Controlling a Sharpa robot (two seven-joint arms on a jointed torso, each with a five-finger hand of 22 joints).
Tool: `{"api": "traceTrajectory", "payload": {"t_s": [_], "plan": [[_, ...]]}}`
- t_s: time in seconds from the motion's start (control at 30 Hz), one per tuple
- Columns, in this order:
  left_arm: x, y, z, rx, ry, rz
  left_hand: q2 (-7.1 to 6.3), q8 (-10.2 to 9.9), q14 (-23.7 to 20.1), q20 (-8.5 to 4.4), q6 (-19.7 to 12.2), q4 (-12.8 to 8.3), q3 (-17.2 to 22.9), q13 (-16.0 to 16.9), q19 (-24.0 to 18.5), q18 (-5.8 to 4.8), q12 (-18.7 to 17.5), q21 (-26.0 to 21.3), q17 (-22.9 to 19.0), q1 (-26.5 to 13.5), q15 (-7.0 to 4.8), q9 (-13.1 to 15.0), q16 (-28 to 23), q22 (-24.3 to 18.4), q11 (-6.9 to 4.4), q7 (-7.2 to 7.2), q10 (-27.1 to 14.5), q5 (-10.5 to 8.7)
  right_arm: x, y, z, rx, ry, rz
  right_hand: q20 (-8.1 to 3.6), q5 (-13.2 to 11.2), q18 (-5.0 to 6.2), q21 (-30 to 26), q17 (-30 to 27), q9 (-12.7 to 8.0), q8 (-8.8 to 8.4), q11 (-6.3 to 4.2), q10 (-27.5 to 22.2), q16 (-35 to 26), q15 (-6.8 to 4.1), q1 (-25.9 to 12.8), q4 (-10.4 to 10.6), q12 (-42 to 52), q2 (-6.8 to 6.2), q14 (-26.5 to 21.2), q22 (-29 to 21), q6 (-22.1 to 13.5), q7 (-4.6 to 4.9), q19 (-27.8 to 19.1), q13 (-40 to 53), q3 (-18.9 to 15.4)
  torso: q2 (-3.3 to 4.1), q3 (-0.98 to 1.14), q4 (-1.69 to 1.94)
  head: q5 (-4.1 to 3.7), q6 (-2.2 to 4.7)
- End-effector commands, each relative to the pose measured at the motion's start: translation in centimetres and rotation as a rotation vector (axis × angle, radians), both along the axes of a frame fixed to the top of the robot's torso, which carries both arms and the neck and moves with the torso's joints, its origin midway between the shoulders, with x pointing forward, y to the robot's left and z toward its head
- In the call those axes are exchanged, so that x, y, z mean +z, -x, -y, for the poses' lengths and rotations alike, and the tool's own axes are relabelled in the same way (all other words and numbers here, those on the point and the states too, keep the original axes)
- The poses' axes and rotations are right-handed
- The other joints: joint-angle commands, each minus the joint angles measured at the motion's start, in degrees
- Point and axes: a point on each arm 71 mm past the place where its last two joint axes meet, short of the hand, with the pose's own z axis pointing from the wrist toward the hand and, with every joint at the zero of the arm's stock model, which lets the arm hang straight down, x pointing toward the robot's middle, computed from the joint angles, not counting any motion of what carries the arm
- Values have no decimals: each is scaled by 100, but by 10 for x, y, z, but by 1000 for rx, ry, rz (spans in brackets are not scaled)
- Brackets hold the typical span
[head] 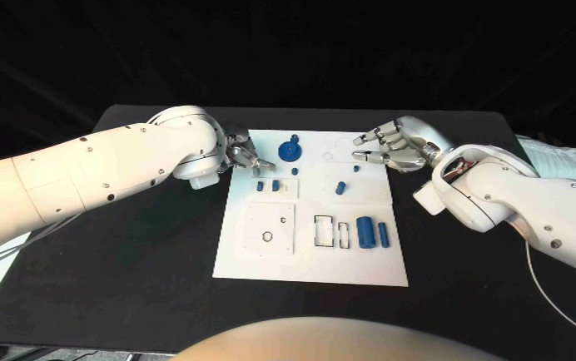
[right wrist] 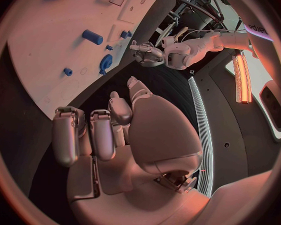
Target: Assemble the parts on the task board
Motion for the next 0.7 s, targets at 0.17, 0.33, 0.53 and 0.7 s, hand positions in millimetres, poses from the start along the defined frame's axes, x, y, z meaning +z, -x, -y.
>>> {"api": "traceTrajectory", "payload": {"t_s": [0.17,0.33,0.53,0.7], "plan": [[17,-8,34,-210,229,303,-106,-323,-717,265,-1066,-630,676,-1819,-1996,746,-2087,-3939,-793,1806,378,-253,-2062,-1459,451,502,-1981,31,-1,1,-2,14,-1,-2,-4,-24,37,-29,479,-6,-9,-1,-60,-40,-48,3,3,-42,21,370,338,55,-3,-47,-14,-27,6,-7,-1,-36,46],[19,-6,57,-377,238,481,-470,-987,-1118,417,-1274,-804,1057,-2634,-2025,805,-2891,-4292,-1512,2197,490,-803,-2705,-1693,554,602,-2103,-25,-1,0,-2,14,-2,1,-4,-20,39,-35,472,-6,-10,-2,-64,-45,-49,6,2,-49,24,369,330,54,-3,-54,-19,-26,10,-9,-4,-76,65],[13,-5,71,-490,166,560,-614,-1511,-1217,492,-1014,-941,1254,-3607,-1844,819,-3710,-4590,-2236,2293,544,-1304,-3292,-1931,684,575,-1943,-31,0,0,-3,15,-5,3,-4,-17,40,-37,467,-6,-10,-2,-66,-49,-49,9,1,-53,27,368,325,54,-3,-57,-22,-25,-1,-3,5,-105,82],[3,-6,80,-538,86,543,-620,-1764,-223,441,-639,-1020,1386,-4093,-788,542,-4018,-2938,-970,2243,474,-1554,-1904,-964,648,583,-1676,-18,0,0,-4,17,-5,4,-4,-9,40,-39,472,-7,-11,-3,-66,-46,-49,15,-1,-51,34,368,323,53,-3,-59,-21,-21,5,-6,4,-116,97]]}}
